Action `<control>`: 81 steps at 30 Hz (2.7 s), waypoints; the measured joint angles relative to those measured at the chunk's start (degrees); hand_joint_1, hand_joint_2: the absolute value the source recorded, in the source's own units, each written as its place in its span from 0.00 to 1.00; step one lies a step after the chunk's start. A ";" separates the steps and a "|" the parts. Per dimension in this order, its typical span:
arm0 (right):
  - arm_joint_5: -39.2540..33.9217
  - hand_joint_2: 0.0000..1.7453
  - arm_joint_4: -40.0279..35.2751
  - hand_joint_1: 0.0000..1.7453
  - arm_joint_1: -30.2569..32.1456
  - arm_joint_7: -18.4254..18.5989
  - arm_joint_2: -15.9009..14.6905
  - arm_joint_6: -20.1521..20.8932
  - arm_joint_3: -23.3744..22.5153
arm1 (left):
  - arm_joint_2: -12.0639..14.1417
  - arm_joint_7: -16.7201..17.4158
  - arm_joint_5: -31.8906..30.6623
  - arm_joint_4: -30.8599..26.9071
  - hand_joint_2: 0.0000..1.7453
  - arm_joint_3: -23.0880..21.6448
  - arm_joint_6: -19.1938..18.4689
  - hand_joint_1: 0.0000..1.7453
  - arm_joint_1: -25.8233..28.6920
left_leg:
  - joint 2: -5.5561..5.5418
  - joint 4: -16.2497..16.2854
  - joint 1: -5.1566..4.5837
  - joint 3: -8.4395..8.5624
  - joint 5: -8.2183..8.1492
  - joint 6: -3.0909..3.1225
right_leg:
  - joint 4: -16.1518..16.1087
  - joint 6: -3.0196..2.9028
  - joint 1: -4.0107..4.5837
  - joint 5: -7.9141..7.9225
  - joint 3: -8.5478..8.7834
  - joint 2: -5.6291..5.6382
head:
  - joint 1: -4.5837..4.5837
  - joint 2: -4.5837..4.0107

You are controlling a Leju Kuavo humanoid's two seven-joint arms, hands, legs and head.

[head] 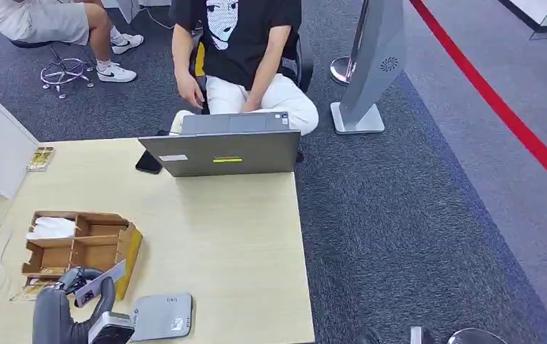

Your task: Pass the card to the sensor for recognition and then transmit it.

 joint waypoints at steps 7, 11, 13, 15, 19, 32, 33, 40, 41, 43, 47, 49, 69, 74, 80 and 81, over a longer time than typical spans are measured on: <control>3.39 1.00 -0.92 0.00 0.28 1.36 1.49 1.60 -2.95 | 1.03 4.02 1.16 2.22 1.00 -1.01 0.11 1.00 0.27 | 0.00 -0.01 0.01 0.00 0.00 0.00 | 0.00 -0.01 0.01 -0.01 0.00 -0.02 | -0.02 0.00; 5.60 1.00 -1.16 0.00 0.22 2.38 2.47 2.80 -4.99 | 1.38 5.25 1.79 6.41 1.00 -1.31 0.35 1.00 0.43 | -0.01 -0.01 0.01 0.00 0.00 0.00 | 0.00 -0.01 0.02 -0.02 0.00 -0.03 | -0.02 0.00; 5.90 1.00 -1.18 0.00 0.16 2.54 2.97 3.28 -5.99 | 1.57 5.25 1.79 7.76 1.00 -1.83 0.70 1.00 0.42 | -0.01 -0.01 0.01 0.00 0.00 0.00 | 0.00 -0.01 0.01 -0.01 0.01 -0.03 | -0.02 0.00; 5.90 1.00 -1.27 0.00 0.18 2.78 3.28 3.41 -6.58 | 1.73 5.25 1.79 8.52 1.00 -2.19 0.72 1.00 0.52 | -0.01 -0.01 0.01 0.00 0.00 0.00 | 0.00 -0.01 0.01 -0.01 0.02 -0.03 | -0.02 0.00; 5.99 1.00 -1.40 0.00 0.21 2.95 3.76 3.48 -7.41 | 2.10 5.38 1.81 9.31 1.00 -2.41 0.72 1.00 0.65 | -0.01 -0.01 0.00 0.00 0.00 0.00 | 0.00 -0.01 0.01 -0.01 0.01 -0.04 | 0.00 0.00; 8.94 1.00 -1.57 0.00 -0.30 3.52 4.90 5.31 -9.82 | 2.47 7.19 0.63 10.97 1.00 -3.94 0.55 1.00 -0.06 | -0.02 -0.01 0.01 0.02 0.00 0.00 | 0.00 -0.01 0.01 -0.01 0.02 -0.04 | -0.02 0.00; 8.98 1.00 -1.57 0.00 -0.31 3.80 5.09 5.53 -10.06 | 2.47 7.35 0.70 11.10 1.00 -4.07 0.39 1.00 -0.08 | -0.02 -0.01 0.01 0.02 0.00 0.00 | 0.00 -0.01 0.01 -0.01 0.02 -0.04 | 0.00 0.00; 10.56 1.00 -1.57 0.00 -0.71 4.37 6.01 7.28 -11.78 | 2.73 8.35 1.18 14.01 1.00 -5.29 -1.05 1.00 -0.76 | -0.01 -0.01 0.01 0.02 0.00 0.00 | 0.00 -0.01 0.01 -0.01 0.02 -0.04 | 0.00 0.00; 10.80 1.00 -1.55 0.00 -0.76 4.44 6.10 7.28 -12.02 | 2.75 8.35 1.20 14.54 1.00 -5.40 -1.07 1.00 -0.86 | -0.01 -0.01 0.01 0.02 0.00 0.00 | 0.00 -0.01 0.01 -0.01 0.02 -0.04 | -0.02 0.00; 10.89 1.00 -1.55 0.00 -0.97 4.72 6.40 7.45 -12.64 | 2.93 8.42 1.20 15.80 1.00 -6.01 -1.14 1.00 -1.26 | -0.02 -0.01 0.01 0.02 0.00 0.00 | 0.00 -0.01 0.01 -0.01 0.02 -0.04 | 0.00 0.00; 11.13 1.00 -1.57 0.00 -1.15 5.03 6.73 7.67 -13.16 | 2.93 8.63 0.92 16.61 1.00 -6.43 -1.27 1.00 -2.07 | -0.07 -0.01 0.00 0.03 0.00 0.00 | 0.00 -0.01 0.01 -0.01 0.06 -0.09 | 0.00 0.00; 11.46 1.00 -1.53 0.00 -1.33 5.03 6.80 7.98 -13.33 | 2.93 8.77 0.81 16.87 1.00 -6.60 -1.27 1.00 -2.30 | -0.07 -0.01 0.00 0.07 0.00 0.00 | 0.00 -0.01 0.01 -0.01 0.08 -0.09 | 0.00 0.00; 11.94 1.00 -1.66 0.00 -1.29 5.40 7.65 9.31 -15.28 | 2.99 6.32 0.57 17.03 1.00 -6.86 0.09 1.00 -2.39 | -0.08 -0.01 0.01 0.15 0.00 0.00 | 0.00 -0.01 0.01 -0.02 0.16 -0.08 | -0.02 0.00; 12.13 1.00 -1.62 0.00 -1.33 5.33 7.67 9.36 -15.37 | 2.93 4.59 -0.64 16.57 1.00 -6.86 1.42 1.00 -2.63 | -0.08 0.00 0.01 0.15 0.00 0.00 | 0.00 -0.01 0.01 -0.02 0.14 -0.08 | -0.02 0.00; 12.63 1.00 -1.53 0.00 -1.36 5.01 7.67 9.59 -15.39 | 2.74 3.10 -2.50 15.30 1.00 -6.82 1.93 1.00 -2.95 | -0.08 0.00 0.01 0.14 0.00 0.00 | 0.00 -0.01 0.01 -0.02 0.14 -0.09 | -0.02 0.00; 12.72 1.00 -1.51 0.00 -1.35 4.94 7.67 9.66 -15.39 | 2.58 2.72 -3.13 14.83 1.00 -6.74 1.92 1.00 -3.07 | -0.08 0.00 0.01 0.14 0.00 0.00 | 0.00 -0.01 0.01 -0.02 0.14 -0.09 | -0.02 0.00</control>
